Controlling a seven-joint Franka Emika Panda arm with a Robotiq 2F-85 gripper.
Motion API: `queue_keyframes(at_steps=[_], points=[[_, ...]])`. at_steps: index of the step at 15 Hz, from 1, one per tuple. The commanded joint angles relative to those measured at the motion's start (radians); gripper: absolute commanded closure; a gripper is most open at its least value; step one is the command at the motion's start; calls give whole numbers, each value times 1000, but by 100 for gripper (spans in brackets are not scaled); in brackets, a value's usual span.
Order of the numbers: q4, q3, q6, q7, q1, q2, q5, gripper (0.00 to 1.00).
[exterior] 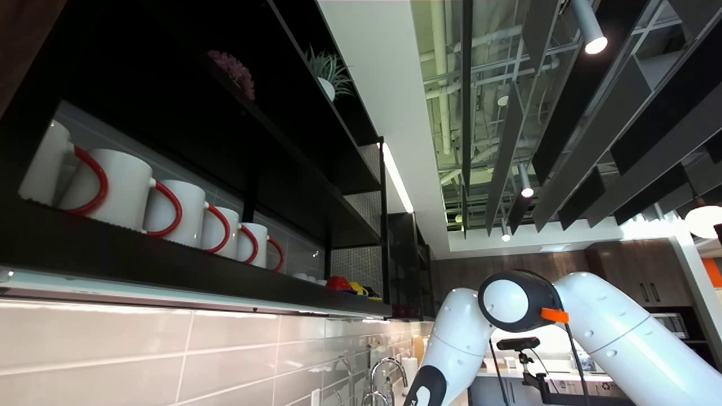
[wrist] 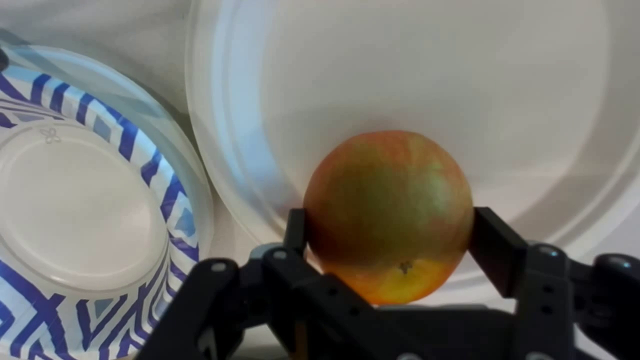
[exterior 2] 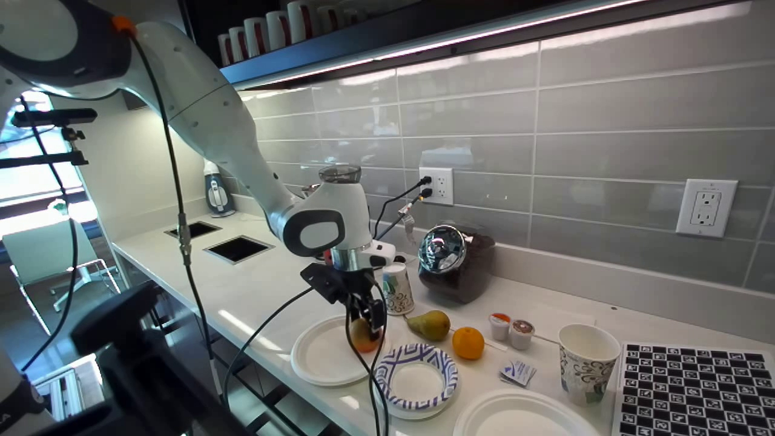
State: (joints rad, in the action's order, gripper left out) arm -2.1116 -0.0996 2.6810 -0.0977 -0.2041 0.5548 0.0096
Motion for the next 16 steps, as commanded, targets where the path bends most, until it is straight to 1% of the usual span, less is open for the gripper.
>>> queue_keyframes(at_steps=[1, 5, 9, 12, 15, 16], points=[[-12, 37, -24, -55, -37, -41, 31, 44], [-46, 49, -19, -72, -55, -94, 43, 44], [-75, 39, -34, -62, -56, -146, 44, 44], [-98, 2, -73, 7, -43, -181, 45, 44], [-132, -41, -66, 73, -56, -215, 77, 44], [-140, -47, -60, 73, -66, -222, 95, 44]])
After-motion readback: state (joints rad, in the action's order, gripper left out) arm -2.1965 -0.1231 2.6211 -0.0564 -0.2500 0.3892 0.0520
